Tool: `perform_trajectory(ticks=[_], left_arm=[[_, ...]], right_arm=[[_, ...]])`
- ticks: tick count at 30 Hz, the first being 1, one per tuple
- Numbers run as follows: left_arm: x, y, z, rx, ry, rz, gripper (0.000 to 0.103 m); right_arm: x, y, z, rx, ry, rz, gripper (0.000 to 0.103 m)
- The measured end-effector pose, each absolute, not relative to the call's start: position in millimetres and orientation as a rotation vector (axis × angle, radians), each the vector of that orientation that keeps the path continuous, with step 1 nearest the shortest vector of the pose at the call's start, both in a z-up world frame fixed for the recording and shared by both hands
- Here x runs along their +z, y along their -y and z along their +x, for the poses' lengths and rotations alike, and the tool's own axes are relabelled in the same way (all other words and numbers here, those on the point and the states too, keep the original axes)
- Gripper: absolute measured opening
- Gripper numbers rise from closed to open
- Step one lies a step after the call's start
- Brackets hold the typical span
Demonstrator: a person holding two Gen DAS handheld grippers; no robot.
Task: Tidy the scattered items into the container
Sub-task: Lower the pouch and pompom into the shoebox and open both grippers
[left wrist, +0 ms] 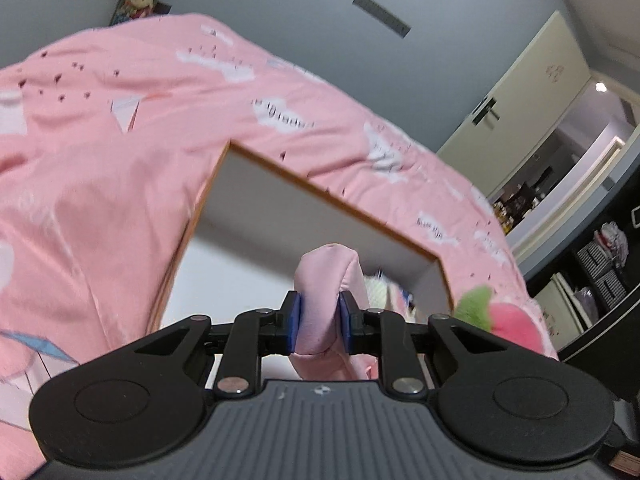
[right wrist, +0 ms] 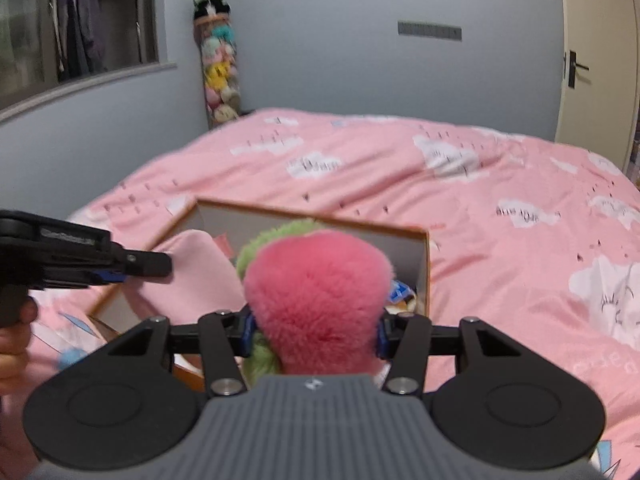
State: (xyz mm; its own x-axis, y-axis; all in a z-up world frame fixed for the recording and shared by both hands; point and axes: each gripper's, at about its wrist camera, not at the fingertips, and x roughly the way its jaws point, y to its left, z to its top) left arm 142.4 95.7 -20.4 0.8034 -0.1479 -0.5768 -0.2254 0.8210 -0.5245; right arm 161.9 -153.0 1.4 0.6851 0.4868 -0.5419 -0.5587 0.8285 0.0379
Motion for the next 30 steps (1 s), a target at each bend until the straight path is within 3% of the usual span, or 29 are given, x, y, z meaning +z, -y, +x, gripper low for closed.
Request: perform_trajectory(ticks=[12,30], left_arm=[[-42.4,-79.3,151.1,0.077,-0.750,-0.534,0.025],[-45.8,-58.9,159.7,0.096,-0.808,-0.353,0.030]], right_arm=[[-47.1,140.6,184.8,0.576,-0.716,-0.166,0.054],[-41.2,146.3,175.8,0.544,-0.710,-0.166,0.056]])
